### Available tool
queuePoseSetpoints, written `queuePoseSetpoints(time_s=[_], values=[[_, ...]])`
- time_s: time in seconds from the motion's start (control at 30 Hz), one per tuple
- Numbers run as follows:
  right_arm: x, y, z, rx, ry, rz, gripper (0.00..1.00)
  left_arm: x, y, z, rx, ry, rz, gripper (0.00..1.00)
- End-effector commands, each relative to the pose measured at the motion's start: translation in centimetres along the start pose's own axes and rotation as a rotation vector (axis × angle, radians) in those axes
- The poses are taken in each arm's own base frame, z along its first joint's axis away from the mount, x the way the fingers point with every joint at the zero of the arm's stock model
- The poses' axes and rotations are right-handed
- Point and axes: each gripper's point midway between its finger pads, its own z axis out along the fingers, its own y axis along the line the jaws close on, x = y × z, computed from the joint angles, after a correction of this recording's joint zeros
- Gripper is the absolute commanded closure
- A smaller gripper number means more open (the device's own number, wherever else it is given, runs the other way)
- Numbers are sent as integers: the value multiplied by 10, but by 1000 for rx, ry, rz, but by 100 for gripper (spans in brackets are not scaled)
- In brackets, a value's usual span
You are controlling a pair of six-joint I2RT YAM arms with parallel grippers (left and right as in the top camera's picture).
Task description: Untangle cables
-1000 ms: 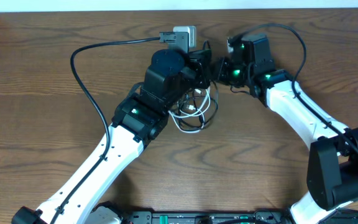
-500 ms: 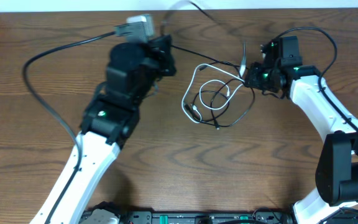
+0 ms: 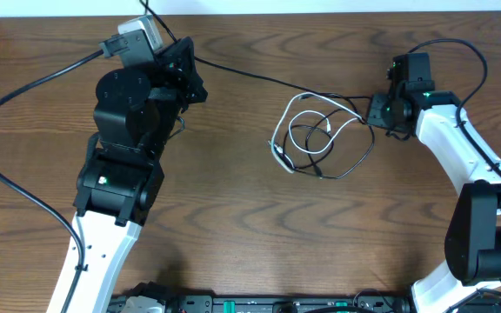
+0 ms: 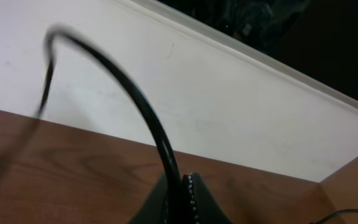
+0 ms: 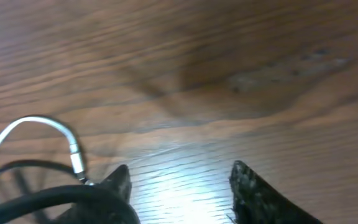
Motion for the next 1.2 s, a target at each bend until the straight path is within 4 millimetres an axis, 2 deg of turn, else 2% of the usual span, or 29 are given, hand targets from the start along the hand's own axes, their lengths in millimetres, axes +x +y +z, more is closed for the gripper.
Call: queuePoseSetpoints(time_s=[0.0, 0.07, 0.1, 0.17, 0.2, 0.27, 0.33, 0.4, 0.43, 0.5, 0.57, 0.6, 0.73, 0.8, 0.83, 0.9, 1.17], values=[[-2, -42, 5, 200, -18, -10, 32, -25, 3, -12, -31, -79, 25, 92], [-3, -37, 6, 172, -14, -46, 24, -23, 4, -12, -35, -70, 24, 92], [-3, -28, 7, 120, -7, -102, 23, -22, 4, -12, -35, -63, 25, 93], [0, 0, 7, -42, 7, -285, 19, -16, 4, -11, -34, -39, 13, 93], [10, 35, -2, -257, 19, -501, 14, -8, -1, -10, 0, 1, 11, 92], [21, 64, -21, -454, 12, -657, 9, 2, -7, -9, 45, 45, 10, 93], [15, 72, -33, -495, -9, -670, 9, 8, -12, -7, 71, 74, -2, 92], [-4, 65, -38, -419, -37, -602, 8, 14, -12, -4, 74, 96, -37, 93], [-19, 56, -39, -344, -55, -513, 8, 16, -13, -2, 85, 106, -38, 93], [-33, 54, -47, -317, -83, -459, 8, 18, -12, 0, 83, 115, -53, 93], [-38, 66, -56, -376, -101, -468, 8, 20, -12, 2, 80, 120, -58, 93], [-37, 78, -63, -442, -111, -496, 8, 21, -11, 3, 78, 122, -60, 92], [-19, 119, -84, -682, -144, -689, 10, 20, -12, 4, 80, 117, -60, 93], [-5, 130, -89, -738, -139, -778, 11, 19, -12, 4, 81, 116, -60, 93], [9, 139, -89, -751, -122, -850, 11, 20, -12, 4, 80, 116, -60, 93], [24, 149, -87, -760, -101, -916, 12, 19, -12, 4, 81, 115, -60, 93], [59, 183, -74, -784, -46, -1018, 23, 18, -12, 3, 83, 113, -71, 93]])
